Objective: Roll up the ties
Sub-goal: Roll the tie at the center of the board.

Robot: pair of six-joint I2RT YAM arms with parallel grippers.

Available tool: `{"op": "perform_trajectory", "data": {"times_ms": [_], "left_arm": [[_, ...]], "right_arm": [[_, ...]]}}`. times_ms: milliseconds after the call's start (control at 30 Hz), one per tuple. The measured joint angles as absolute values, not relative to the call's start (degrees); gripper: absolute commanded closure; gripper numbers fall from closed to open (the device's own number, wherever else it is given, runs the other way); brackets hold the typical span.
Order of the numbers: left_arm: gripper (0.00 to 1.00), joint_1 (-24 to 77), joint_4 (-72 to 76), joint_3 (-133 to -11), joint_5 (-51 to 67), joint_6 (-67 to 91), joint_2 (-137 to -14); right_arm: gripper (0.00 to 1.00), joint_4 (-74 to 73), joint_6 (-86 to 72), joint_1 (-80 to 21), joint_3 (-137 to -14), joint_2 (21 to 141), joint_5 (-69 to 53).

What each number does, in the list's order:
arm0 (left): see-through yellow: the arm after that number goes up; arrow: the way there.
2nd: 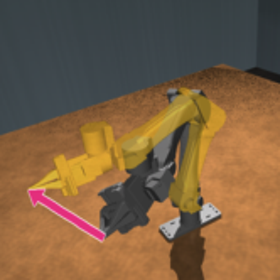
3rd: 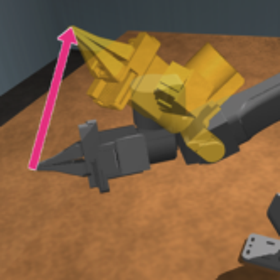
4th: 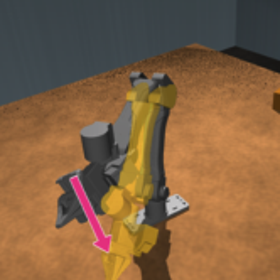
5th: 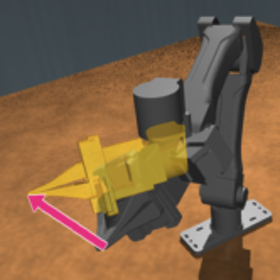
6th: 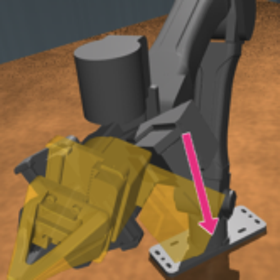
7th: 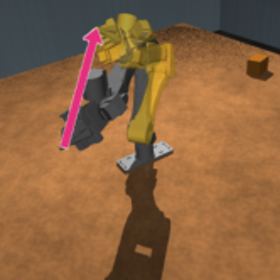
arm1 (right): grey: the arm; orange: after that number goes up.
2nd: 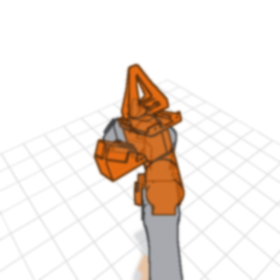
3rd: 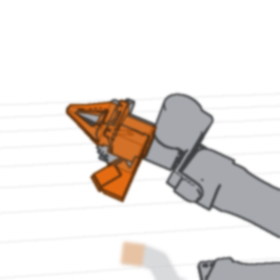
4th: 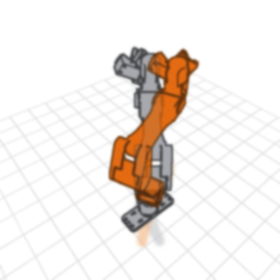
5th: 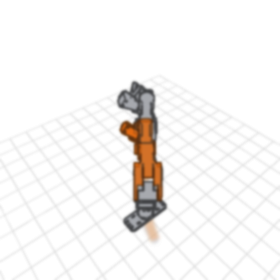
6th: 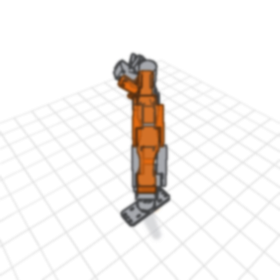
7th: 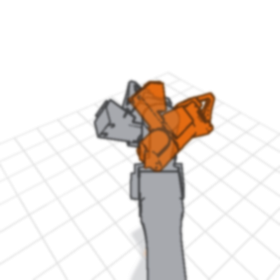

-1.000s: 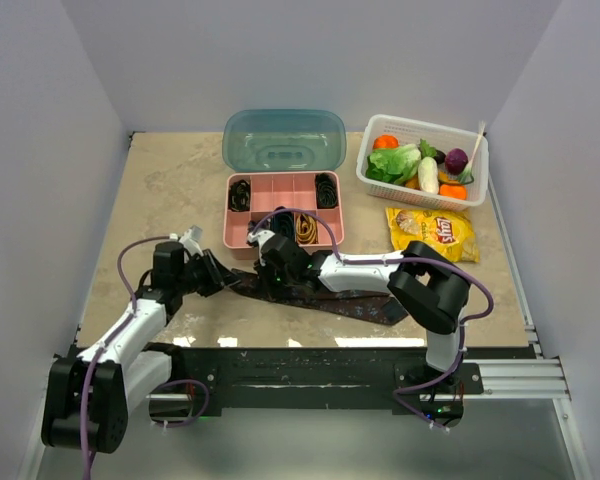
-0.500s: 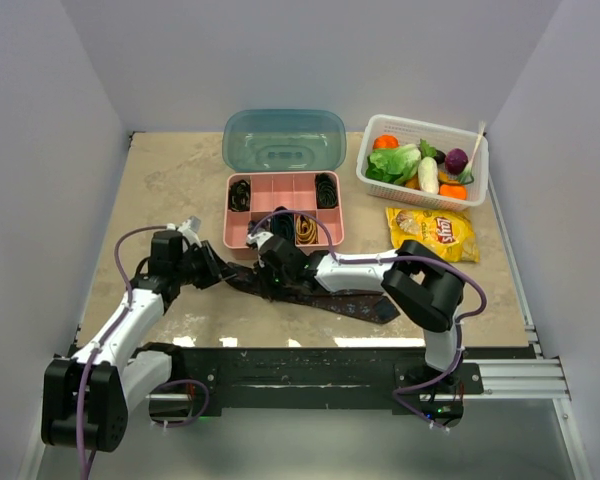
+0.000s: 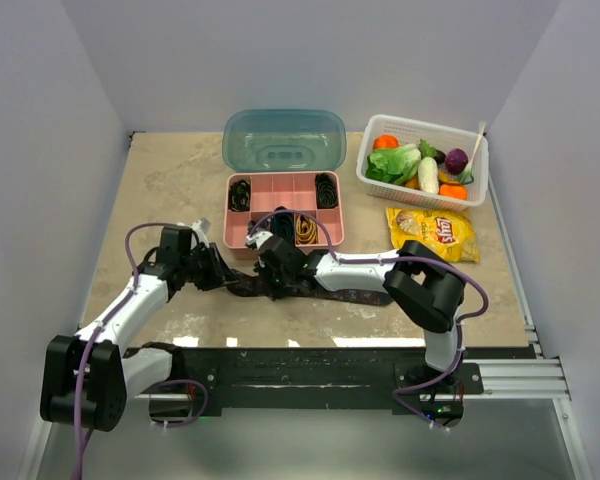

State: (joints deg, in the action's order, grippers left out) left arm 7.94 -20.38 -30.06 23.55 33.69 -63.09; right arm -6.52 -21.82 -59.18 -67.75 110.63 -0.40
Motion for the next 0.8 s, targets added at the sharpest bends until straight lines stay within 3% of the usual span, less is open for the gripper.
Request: {"op": "perform_trajectory", "data": {"times_ms": [533,800], "left_arm": [[1.0,9.82,-21.98,-30.2,18.41,33.67,-61.8],[1.0,10.79,-22.5,-31.16,15.68,33.67,-61.73]], "right_arm": [[1.0,-8.25,-19.86,-58.74,-67.66,106.78,-3.86],[1.0,-7.51,-19.86,-58.74,-73.28,109.27,-4.73]]}}
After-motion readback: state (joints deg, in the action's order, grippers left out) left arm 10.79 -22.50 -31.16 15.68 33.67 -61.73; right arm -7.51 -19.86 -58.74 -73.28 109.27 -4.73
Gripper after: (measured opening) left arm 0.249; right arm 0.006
